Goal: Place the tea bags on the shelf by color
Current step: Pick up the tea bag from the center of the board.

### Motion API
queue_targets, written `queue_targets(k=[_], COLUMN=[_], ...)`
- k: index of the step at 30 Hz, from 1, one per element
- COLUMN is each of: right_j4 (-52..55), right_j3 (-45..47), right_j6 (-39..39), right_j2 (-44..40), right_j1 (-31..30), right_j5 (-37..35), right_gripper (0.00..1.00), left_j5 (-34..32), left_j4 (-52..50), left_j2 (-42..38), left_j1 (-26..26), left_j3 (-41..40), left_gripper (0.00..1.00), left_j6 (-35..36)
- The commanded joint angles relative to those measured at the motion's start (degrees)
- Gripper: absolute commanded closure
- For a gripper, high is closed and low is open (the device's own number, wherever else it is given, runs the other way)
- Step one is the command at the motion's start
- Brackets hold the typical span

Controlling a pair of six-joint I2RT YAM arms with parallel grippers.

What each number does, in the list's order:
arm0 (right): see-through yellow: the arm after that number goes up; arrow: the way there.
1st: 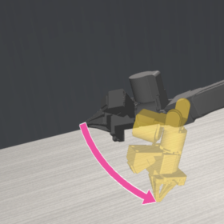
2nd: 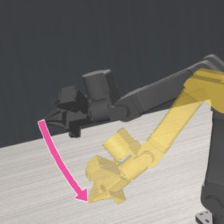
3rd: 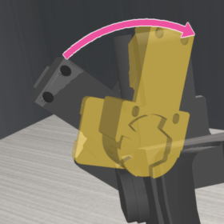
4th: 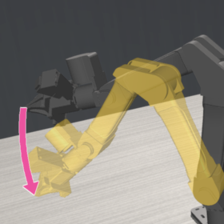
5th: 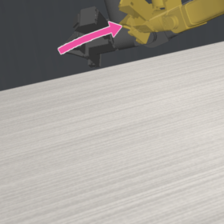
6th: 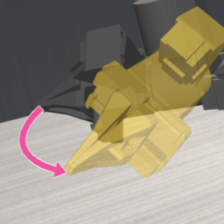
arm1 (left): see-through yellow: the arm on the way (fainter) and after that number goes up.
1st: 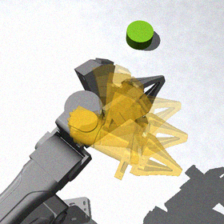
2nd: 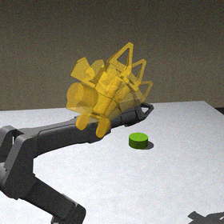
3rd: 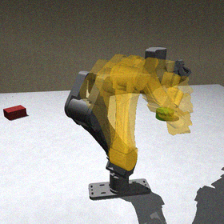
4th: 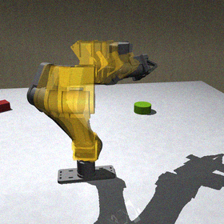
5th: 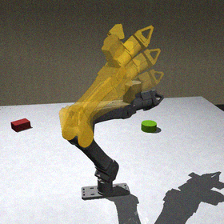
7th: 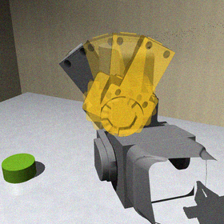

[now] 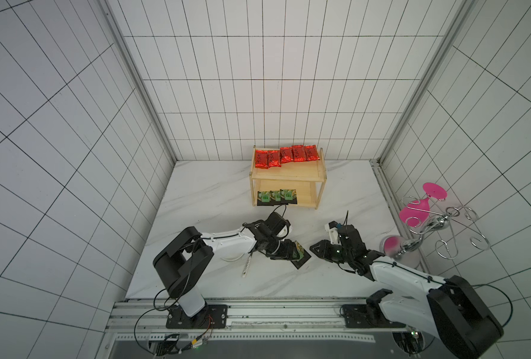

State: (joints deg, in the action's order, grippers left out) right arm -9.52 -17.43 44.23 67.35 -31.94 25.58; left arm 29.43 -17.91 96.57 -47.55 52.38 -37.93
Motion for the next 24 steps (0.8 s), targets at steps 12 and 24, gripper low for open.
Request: queue_targets(k=[12,24], right_j4=[-14.3,-32.3], right_j3=[4.2,5.7], right_j6=[7.8,16.4], right_j2=[6.9,17.2], right_j1=[2.1,2.2], right_j5=[9.2,14.6], right_gripper=[0.73,0.73], left_j5=[2.5,2.7], left_j4=[4.5,7.0], left_j2=[5.9,4.5], left_j1=[5.9,4.6], left_j3=[2.4,0.1], left_gripper=[0.38,0.39], left_j6=[0.5,-0.9])
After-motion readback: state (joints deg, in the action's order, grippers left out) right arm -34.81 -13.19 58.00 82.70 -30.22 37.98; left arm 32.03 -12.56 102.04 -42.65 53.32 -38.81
